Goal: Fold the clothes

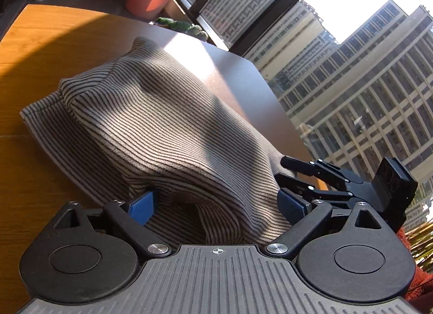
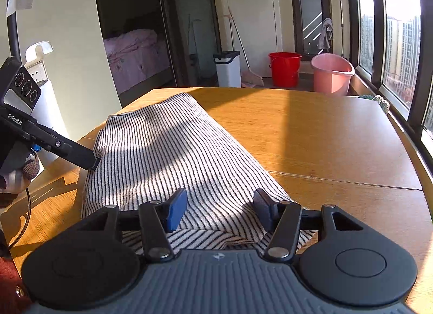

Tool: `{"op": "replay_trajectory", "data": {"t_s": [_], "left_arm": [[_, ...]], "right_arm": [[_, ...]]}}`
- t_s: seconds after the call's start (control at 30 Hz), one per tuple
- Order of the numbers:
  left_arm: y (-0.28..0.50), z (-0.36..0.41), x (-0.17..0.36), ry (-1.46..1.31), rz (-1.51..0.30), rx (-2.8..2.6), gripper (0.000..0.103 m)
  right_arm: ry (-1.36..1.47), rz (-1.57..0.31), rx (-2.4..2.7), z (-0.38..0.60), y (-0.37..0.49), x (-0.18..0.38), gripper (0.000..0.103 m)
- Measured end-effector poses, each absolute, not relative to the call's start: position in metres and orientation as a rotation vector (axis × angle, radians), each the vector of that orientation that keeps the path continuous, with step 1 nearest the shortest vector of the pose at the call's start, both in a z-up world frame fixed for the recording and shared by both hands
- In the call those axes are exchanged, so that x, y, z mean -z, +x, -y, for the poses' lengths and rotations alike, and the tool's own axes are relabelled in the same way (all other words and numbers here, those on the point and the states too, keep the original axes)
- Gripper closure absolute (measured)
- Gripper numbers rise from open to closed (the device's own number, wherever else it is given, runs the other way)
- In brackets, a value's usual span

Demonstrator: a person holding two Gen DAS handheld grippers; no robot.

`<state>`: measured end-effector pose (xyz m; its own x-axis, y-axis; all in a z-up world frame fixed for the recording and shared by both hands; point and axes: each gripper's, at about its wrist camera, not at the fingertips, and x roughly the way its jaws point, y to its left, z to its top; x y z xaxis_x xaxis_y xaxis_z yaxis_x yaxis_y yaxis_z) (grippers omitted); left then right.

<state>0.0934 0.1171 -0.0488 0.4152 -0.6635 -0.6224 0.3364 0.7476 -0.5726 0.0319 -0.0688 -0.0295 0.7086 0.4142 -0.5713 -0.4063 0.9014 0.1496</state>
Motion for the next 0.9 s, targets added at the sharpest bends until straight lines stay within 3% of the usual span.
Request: {"op": "replay_trajectory", "data": {"t_s": [0.13, 0.3, 0.37, 0.5, 0.57, 0.73, 0.9], "left_arm": [[0.12, -0.099, 0.047, -0.332, -0.925, 0.631, 0.008], [0.155, -0.088, 0.048, -0.285, -0.873, 0.587, 0.012], [0.165, -0.087, 0.049, -0.282, -0.865, 0.568, 0.013], [0.161, -0.09, 0.038, -0.249, -0.847, 0.531, 0.013], [0.144, -0.096, 0.027, -0.214, -0.803, 0.522, 0.01], [0.112, -0.098, 0.009, -0.236, -0.738, 0.611, 0.008], [0.106, -0.078, 0.029, -0.133, -0.747, 0.619, 0.008]], "right_arm": [[0.031, -0.648, -0.454, 0.07, 0.026, 0.03, 0.046], [0.083, -0.664, -0.515, 0.054, 0.015, 0.034, 0.037], [0.066, -0.665, -0.556, 0.042, 0.01, 0.036, 0.023], [-0.032, -0.641, -0.571, 0.03, 0.004, 0.029, 0.017], [-0.009, -0.633, -0.56, 0.037, 0.009, 0.022, 0.0], [-0.001, -0.678, -0.449, 0.039, 0.03, 0.032, 0.0], [0.012, -0.72, -0.341, 0.042, 0.05, 0.042, 0.0]]}}
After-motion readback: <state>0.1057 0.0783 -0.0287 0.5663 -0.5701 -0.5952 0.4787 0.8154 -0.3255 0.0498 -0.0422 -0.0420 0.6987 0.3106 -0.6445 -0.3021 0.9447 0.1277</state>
